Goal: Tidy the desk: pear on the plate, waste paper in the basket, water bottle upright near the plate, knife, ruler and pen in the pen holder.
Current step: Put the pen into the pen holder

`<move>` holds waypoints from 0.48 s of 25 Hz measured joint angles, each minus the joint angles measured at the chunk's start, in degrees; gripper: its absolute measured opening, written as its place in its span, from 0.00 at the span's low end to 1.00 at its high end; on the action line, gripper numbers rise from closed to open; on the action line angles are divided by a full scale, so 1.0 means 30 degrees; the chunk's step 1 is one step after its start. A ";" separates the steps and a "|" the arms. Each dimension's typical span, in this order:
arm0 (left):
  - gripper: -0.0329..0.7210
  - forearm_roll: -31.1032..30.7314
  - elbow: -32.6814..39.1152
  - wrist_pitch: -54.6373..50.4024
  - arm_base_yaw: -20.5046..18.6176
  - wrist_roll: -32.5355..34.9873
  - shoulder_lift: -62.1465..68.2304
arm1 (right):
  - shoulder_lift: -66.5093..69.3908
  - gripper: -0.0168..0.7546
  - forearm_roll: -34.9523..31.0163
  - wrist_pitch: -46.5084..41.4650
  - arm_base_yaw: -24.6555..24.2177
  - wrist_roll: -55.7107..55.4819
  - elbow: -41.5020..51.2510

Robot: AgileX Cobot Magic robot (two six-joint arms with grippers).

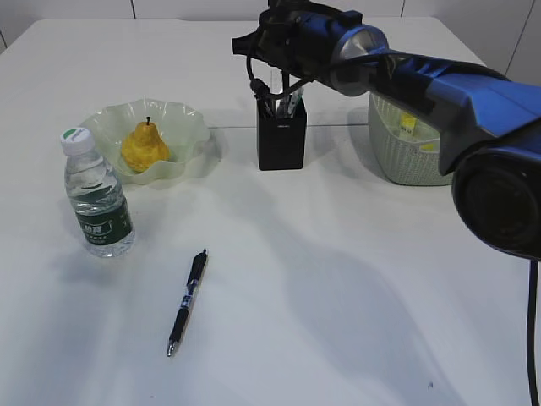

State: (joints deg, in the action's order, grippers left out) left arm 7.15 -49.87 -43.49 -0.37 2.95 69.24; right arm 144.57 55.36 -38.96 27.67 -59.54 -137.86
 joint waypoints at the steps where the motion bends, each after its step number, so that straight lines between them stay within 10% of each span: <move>1: 0.66 0.0000 0.0000 0.0000 0.0000 0.0000 0.0000 | 0.0000 0.09 0.0042 0.0129 -0.0095 -0.0104 0.0000; 12: 0.66 0.0000 0.0000 0.0000 0.0000 0.0000 0.0000 | 0.0930 0.09 -0.0220 0.0239 -0.0228 -0.0325 -0.0029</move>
State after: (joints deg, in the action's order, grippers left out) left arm 7.15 -49.87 -43.49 -0.37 2.95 69.24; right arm 147.36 54.70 -38.24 26.99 -60.52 -137.95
